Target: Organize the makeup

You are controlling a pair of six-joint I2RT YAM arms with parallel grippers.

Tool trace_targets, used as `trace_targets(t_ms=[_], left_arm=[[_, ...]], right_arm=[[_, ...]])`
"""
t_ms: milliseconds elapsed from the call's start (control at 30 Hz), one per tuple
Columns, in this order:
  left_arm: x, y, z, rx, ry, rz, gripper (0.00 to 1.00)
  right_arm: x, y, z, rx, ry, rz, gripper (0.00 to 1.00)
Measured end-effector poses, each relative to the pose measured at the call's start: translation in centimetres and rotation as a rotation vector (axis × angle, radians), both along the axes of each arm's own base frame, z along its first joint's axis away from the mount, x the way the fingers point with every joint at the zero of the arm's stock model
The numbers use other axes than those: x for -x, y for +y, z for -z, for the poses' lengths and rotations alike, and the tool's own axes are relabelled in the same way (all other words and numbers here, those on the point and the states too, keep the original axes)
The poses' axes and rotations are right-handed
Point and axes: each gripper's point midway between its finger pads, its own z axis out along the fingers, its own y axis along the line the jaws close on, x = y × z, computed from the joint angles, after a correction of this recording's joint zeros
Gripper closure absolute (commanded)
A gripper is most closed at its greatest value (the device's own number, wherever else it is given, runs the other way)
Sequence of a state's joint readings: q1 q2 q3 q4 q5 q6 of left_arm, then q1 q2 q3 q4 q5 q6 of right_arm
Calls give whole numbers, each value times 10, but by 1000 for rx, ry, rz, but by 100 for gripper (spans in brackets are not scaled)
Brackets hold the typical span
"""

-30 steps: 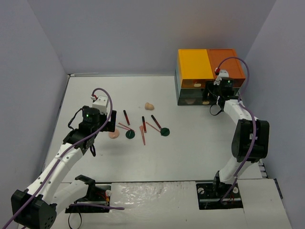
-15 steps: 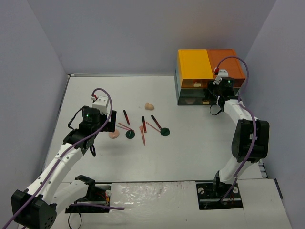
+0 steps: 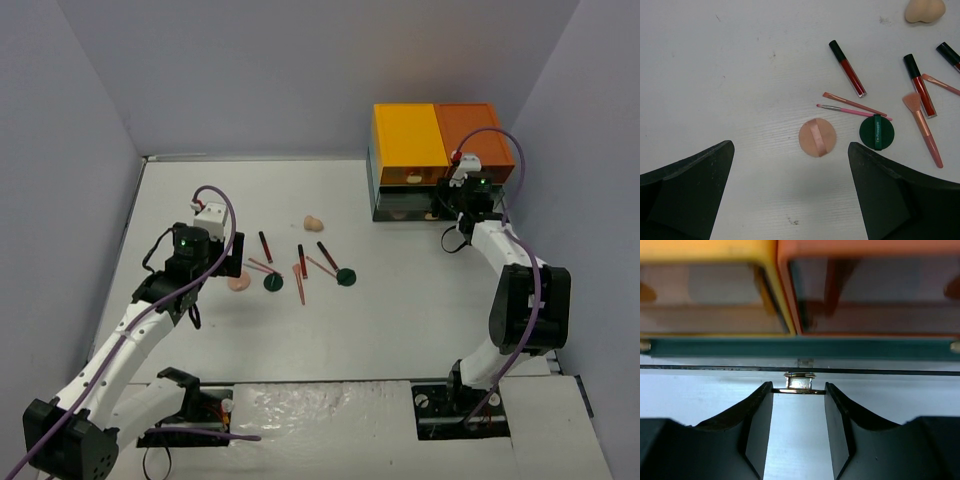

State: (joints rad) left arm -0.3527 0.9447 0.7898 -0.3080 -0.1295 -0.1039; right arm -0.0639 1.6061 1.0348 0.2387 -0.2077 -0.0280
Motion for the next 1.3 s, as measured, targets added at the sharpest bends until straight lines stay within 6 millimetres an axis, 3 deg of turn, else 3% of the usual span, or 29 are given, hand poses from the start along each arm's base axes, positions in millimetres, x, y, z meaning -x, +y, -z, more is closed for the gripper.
trace_targets(t_ms=[233,600,667,733,767,800,933,1067,1300], left_arm=[[0,0,0,-2,-1,1,3],[0,1,-2,-8,-7,6,3],[0,1,-2,-9,-7,8,3],[0,1,-2,-9,-7,8,3],[0,1,-2,-9,-7,8,3],[0,1,-2,-9,-7,8,3],[1,1,-2,-10,-7,8,3],[0,1,-2,-10,-7,8,3],[0,1,-2,-10,-7,8,3]], right_arm=[[40,1,1,-3,36,15,94],[84,2,-13,-19,49,46,90],[91,2,-14,-22,51,52,85],[97,2,-13,-26,53,58,71],[98,2,-12,-28,55,59,68],[100,3,-11,-29,57,60,58],[106,5,-7,-47,71,70,38],[108,9,-17,-63,46,71,27],[116,23,-44,-93,7,25,18]])
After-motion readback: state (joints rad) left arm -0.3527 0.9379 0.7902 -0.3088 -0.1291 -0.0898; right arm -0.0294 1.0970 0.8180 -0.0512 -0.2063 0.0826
